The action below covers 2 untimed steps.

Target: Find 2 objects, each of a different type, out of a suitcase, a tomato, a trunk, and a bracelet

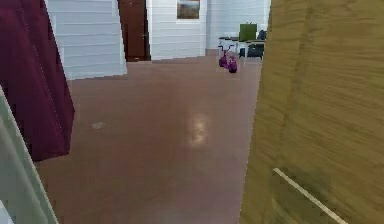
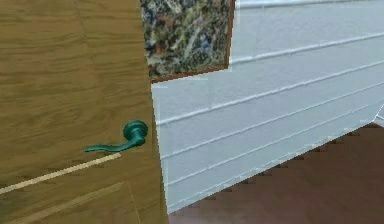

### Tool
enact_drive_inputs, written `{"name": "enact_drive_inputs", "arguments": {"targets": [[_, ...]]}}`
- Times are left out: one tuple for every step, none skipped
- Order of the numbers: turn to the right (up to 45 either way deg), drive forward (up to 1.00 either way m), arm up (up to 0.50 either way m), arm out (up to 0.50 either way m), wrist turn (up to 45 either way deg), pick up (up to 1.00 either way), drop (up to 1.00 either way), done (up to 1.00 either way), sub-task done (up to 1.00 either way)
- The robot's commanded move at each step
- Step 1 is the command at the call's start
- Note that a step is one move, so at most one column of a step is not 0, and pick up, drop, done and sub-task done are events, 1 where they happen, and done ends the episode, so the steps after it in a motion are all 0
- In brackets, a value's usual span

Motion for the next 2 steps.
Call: {"name": "enact_drive_inputs", "arguments": {"targets": [[0.0, 0.45, 0.0, 0.0, 0.0, 0.0, 0.0, 0.0, 0.0], [-24.0, 0.0, 0.0, 0.0, 0.0, 0.0, 0.0, 0.0, 0.0]]}}
